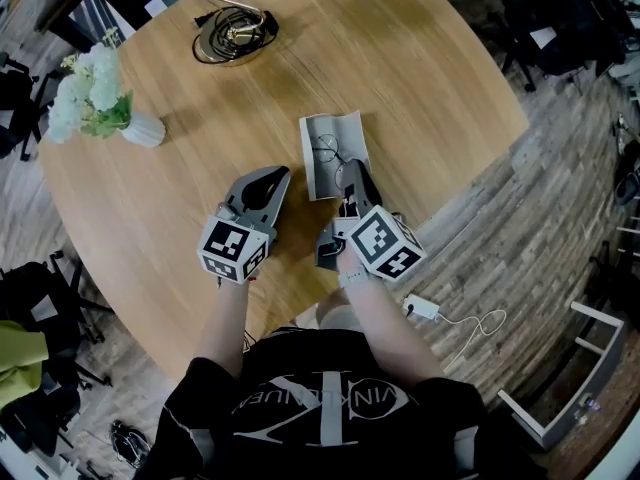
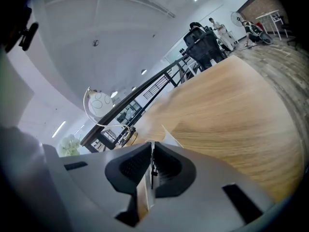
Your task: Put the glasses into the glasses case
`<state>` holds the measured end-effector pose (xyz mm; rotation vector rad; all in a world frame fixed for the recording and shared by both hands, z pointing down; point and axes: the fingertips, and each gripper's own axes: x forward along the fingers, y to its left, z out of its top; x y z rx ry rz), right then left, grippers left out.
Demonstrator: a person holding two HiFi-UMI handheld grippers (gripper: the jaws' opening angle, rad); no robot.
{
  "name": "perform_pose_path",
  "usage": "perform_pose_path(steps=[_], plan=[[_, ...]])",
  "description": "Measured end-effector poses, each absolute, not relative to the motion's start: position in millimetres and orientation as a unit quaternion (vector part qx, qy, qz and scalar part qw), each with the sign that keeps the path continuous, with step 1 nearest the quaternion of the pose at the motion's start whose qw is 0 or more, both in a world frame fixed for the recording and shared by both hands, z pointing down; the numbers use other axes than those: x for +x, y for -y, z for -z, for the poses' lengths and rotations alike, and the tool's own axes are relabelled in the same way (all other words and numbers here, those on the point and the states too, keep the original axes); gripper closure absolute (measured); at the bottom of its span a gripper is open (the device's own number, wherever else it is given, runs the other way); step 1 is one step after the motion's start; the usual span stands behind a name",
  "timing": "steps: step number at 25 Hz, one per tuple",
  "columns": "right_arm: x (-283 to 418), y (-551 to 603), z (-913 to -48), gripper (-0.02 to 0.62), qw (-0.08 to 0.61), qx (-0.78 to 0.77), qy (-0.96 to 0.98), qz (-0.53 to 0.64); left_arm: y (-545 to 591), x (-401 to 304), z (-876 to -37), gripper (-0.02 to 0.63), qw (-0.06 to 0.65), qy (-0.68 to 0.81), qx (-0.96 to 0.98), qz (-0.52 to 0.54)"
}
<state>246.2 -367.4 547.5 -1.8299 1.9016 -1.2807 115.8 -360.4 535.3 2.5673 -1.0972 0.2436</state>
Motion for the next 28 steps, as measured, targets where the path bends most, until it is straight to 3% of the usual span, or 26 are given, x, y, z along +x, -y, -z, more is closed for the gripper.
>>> perform_pose_path(steps=[7,20,28], plan=[[239,389,-550,0.557,0.088,-0.642,-0.636,0.419,357,106,-538,0.588,0.170,0.391,0.900,-0.090],[214,369,-577,0.557,-0.030,-0.590,-0.667,0.454,355,95,-533,0.588,0.166,0.396,0.899,-0.083],[208,366,-583,0.555,-0.037,-0.571,-0.663,0.483,353,90,-532,0.588,0.168,0.398,0.898,-0.081]])
